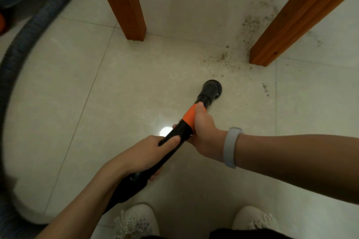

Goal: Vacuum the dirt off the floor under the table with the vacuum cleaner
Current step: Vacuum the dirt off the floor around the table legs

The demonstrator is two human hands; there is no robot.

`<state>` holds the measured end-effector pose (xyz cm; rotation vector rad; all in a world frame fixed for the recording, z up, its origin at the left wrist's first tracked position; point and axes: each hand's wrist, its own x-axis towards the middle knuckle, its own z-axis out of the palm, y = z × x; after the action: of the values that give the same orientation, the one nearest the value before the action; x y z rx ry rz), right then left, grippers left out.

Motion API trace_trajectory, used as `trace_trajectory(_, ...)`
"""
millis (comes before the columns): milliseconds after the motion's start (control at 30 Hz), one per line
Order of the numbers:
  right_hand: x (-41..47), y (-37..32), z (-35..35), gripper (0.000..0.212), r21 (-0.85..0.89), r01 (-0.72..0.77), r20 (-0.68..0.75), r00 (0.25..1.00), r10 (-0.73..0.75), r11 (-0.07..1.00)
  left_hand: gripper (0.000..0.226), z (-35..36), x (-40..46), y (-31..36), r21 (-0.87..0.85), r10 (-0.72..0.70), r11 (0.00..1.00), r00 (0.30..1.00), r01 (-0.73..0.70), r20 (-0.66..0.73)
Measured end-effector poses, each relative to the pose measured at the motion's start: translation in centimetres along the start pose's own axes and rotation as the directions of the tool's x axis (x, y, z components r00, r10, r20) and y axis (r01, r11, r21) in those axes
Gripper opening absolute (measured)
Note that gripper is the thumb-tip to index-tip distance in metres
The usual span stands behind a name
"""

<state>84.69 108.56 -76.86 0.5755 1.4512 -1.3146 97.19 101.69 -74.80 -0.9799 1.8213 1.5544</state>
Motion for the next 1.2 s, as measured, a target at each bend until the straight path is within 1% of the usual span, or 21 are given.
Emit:
trace_trajectory(100,0.3,-0.4,-1.3,0.054,0.063,0.032,-0.061,0.998,-0.028,0.998,0.047,1.1,1.1,0.4,0.043,0.025,0.999,1.0,-0.025,0.003)
trace_trajectory(233,0.9,-1.1,-2.7,0.056,0.101,0.042,-0.098,0.995,-0.032,0.994,0.044,2.4,2.7,0.9,0.092,0.05,0.994,0.999,-0.051,0.011)
trace_trajectory(300,1.2,-1.5,-2.6,0.055,0.076,0.048,-0.105,0.994,-0.039,0.996,0.046,2.2,3.1,0.9,0.082,0.055,0.995,0.998,-0.053,-0.013)
trace_trajectory(367,1.7,-1.7,-1.8,0.053,0.052,0.069,-0.085,0.994,-0.064,0.996,0.047,1.8,3.3,0.6,0.056,0.06,0.997,0.996,-0.057,-0.066)
trace_trajectory(467,2.6,-1.4,0.2,0.046,-0.033,0.076,-0.029,0.997,-0.076,0.997,0.042,1.2,2.8,-0.4,-0.021,0.048,0.998,0.987,-0.052,-0.15)
trace_trajectory(567,3.6,-0.8,1.8,0.042,-0.106,0.067,0.031,0.998,-0.064,0.992,0.043,0.8,2.3,-1.2,-0.078,0.022,0.996,0.978,-0.039,-0.209)
trace_trajectory(633,4.4,-0.9,2.8,0.041,-0.152,0.083,0.035,0.996,-0.079,0.985,0.044,0.2,2.4,-1.0,-0.098,0.009,0.995,0.973,-0.033,-0.232)
trace_trajectory(733,5.6,-2.3,4.2,0.042,-0.191,0.148,0.011,0.989,-0.149,0.97,0.047,-1.1,3.5,0.4,-0.098,0.015,0.994,0.967,-0.041,-0.254)
trace_trajectory(800,6.7,-4.3,4.6,0.039,-0.177,0.189,0.005,0.982,-0.191,0.966,0.048,-2.0,4.9,1.9,-0.104,0.033,0.993,0.964,-0.063,-0.265)
trace_trajectory(900,7.5,-8.0,4.7,0.034,-0.108,0.193,0.038,0.981,-0.19,0.975,0.051,-3.2,6.9,4.7,-0.083,0.056,0.993,0.962,-0.081,-0.268)
trace_trajectory(967,7.6,-10.3,4.7,0.037,-0.093,0.187,0.043,0.982,-0.184,0.978,0.051,-3.7,7.8,6.5,-0.099,0.055,0.992,0.964,-0.083,-0.261)
trace_trajectory(1033,7.6,-11.8,4.8,0.045,-0.088,0.199,0.031,0.98,-0.197,0.976,0.052,-3.8,8.4,8.1,-0.103,0.044,0.992,0.966,-0.073,-0.257)
trace_trajectory(1067,7.7,-12.3,4.8,0.048,-0.092,0.205,0.021,0.979,-0.203,0.975,0.053,-3.8,8.5,8.6,-0.092,0.04,0.994,0.966,-0.065,-0.255)
trace_trajectory(1200,7.0,-11.1,3.7,0.043,-0.091,0.213,-0.019,0.976,-0.215,0.973,0.053,-3.0,7.5,8.5,-0.025,0.013,1.0,0.973,-0.019,-0.23)
